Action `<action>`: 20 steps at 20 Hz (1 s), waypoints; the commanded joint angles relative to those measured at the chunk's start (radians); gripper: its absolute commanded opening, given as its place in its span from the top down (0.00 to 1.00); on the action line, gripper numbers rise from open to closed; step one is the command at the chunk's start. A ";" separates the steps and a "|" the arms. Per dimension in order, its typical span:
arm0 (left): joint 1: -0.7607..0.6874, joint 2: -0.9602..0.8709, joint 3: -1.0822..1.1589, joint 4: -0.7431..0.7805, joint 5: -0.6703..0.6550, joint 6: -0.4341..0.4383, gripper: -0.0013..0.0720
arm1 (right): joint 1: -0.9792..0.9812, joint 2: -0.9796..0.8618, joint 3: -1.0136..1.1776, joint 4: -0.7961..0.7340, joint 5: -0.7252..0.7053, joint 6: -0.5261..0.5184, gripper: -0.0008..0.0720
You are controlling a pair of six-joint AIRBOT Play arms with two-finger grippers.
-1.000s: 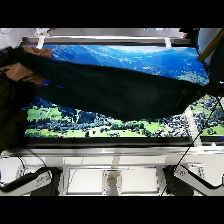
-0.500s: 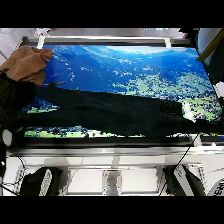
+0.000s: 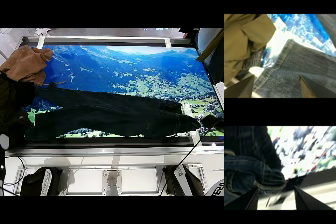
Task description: Fold the clothes and pants, and hang the long-sleeved shirts on hangers.
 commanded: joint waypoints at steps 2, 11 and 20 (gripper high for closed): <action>0.069 -0.283 0.067 -0.069 0.003 -0.031 0.15 | -0.002 0.001 0.101 0.038 -0.024 0.013 0.31; 0.071 -1.016 0.666 -0.261 -0.326 0.272 0.15 | -0.002 0.001 0.104 0.056 0.043 0.116 0.31; 0.078 -1.094 0.761 -0.178 -0.343 0.282 0.15 | -0.002 0.001 0.104 0.077 0.086 0.182 0.32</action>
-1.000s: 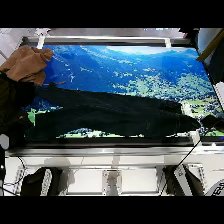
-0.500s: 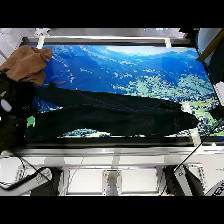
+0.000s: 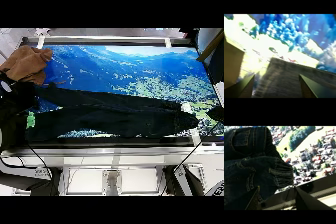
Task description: Fold the clothes and pants, and hang the long-sleeved shirts on hangers.
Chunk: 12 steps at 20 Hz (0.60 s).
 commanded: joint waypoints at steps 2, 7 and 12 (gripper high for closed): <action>0.005 -0.033 0.018 0.033 -0.037 0.107 0.15 | 0.000 0.000 0.001 0.016 0.008 0.016 0.32; 0.003 -0.064 0.018 0.017 -0.048 0.352 0.20 | 0.000 0.001 0.001 0.037 0.013 0.024 0.32; 0.003 -0.087 0.019 0.000 -0.045 0.498 0.20 | 0.000 0.001 0.001 0.101 0.012 0.031 0.32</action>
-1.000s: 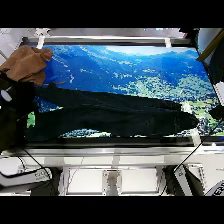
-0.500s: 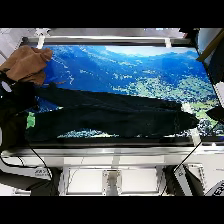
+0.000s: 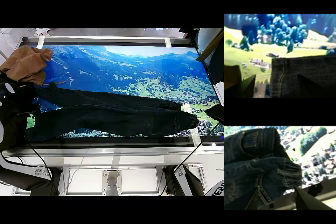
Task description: Fold the clothes and pants, and hang the long-sleeved shirts on hangers.
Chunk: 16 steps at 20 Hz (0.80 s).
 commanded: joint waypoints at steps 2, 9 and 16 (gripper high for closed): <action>-0.009 -0.030 0.002 -0.012 -0.001 0.142 0.20 | 0.000 0.001 0.001 0.036 0.002 0.028 0.32; -0.082 -0.045 0.019 -0.008 0.016 0.201 0.79 | 0.000 0.001 0.001 0.036 0.004 0.049 0.32; -0.097 0.020 0.197 0.008 0.003 0.129 0.96 | 0.000 0.000 0.003 -0.060 0.038 0.048 0.32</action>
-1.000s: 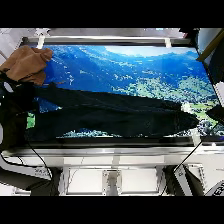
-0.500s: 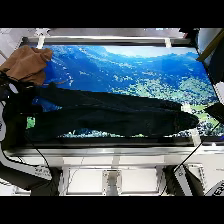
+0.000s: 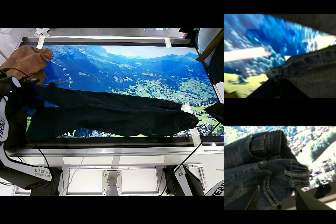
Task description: Fold the clothes and pants, and hang the long-sleeved shirts on hangers.
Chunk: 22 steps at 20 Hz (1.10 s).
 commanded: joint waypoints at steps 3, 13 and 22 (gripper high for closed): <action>-0.004 0.107 0.131 0.022 0.017 -0.050 0.96 | 0.000 -0.006 -0.026 -0.151 0.035 -0.005 0.32; -0.031 0.366 0.102 -0.028 0.127 -0.283 0.96 | 0.000 -0.329 -0.039 0.073 -0.052 -0.098 0.32; -0.037 0.396 -0.046 -0.029 0.120 -0.283 0.96 | 0.158 -0.611 0.008 0.149 -0.267 -0.176 0.32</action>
